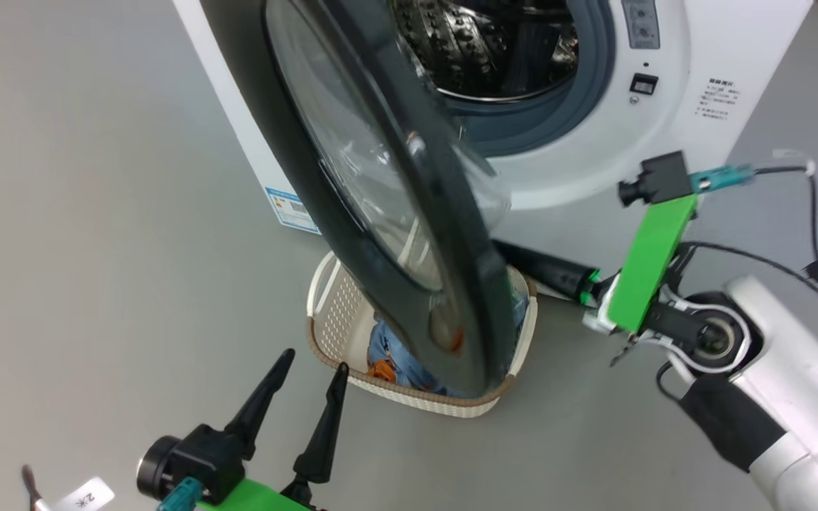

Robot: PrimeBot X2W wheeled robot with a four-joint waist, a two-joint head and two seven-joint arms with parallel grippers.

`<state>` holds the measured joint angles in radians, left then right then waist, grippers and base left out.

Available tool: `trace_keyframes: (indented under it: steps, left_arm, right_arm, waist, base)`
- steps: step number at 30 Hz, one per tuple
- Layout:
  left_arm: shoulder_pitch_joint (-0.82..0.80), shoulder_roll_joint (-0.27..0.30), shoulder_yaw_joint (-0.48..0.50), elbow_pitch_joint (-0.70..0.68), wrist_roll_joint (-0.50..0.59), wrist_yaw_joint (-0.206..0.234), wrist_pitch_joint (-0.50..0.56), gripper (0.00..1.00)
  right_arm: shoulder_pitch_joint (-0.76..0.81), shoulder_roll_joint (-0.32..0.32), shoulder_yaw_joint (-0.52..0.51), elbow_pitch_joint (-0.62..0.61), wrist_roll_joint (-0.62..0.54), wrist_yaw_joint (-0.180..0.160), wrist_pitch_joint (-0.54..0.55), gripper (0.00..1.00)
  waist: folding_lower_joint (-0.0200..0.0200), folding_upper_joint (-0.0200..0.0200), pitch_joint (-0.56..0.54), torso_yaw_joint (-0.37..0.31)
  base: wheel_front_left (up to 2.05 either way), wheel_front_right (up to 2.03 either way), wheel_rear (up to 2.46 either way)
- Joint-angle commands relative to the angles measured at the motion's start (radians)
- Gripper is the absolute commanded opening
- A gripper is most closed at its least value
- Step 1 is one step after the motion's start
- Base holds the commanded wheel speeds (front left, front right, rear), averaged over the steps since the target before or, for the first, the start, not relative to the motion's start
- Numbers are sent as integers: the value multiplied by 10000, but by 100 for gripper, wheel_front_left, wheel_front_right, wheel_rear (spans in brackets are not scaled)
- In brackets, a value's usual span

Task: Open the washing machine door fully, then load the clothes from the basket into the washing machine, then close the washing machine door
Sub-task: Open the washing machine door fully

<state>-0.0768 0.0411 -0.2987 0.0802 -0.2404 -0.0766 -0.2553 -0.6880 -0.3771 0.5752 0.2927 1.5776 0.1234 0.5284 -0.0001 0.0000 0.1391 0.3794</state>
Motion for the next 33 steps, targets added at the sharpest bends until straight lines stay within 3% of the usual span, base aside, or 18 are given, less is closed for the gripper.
trace_keyframes:
  steps: [1, 12, 22, 23, 25, 26, 27, 33]
  left_arm:
    - [-18, 91, 434, -185, 180, -38, -65, 100]
    - [168, 91, 729, -119, 301, -164, -65, 100]
    - [228, 91, 1010, 108, 374, -297, -65, 100]
    - [229, 91, 1036, 142, 373, -322, -65, 100]
    - [235, 91, 1097, 218, 325, -370, -65, 100]
    - [239, 91, 1129, 275, 302, -395, -65, 100]
    - [241, 91, 1164, 330, 295, -418, -65, 100]
    - [307, 91, 1389, 518, 358, -496, -65, 100]
  right_arm:
    - [226, 275, 208, -421, 51, 73, 94, 0]
    - [667, 875, 625, -689, -35, 73, 140, 0]
    - [1062, 942, 520, -554, -61, 73, -180, 0]
    - [1127, 902, 501, -514, -89, 73, -237, 24]
    - [1302, 819, 454, -453, -105, 73, -358, 50]
    - [1410, 779, 411, -434, -82, 73, -422, 82]
    - [1518, 729, 364, -428, -76, 73, -498, 100]
    - [2147, 356, 215, -413, -145, 73, -831, 100]
  waist:
    - [1, 0, -152, 123]
    - [1, 0, -403, 260]
    - [1, 0, -749, -56]
    - [1, 0, -800, -112]
    - [1, 0, -901, -225]
    - [1, 0, -959, -284]
    - [1, 0, -1010, -348]
    - [1, 0, -1228, -723]
  base:
    - [0, 0, 0]
    - [0, 0, 0]
    - [0, 0, 0]
    - [0, 0, 0]
    - [0, 0, 0]
    - [0, 0, 0]
    - [0, 0, 0]
    - [0, 0, 0]
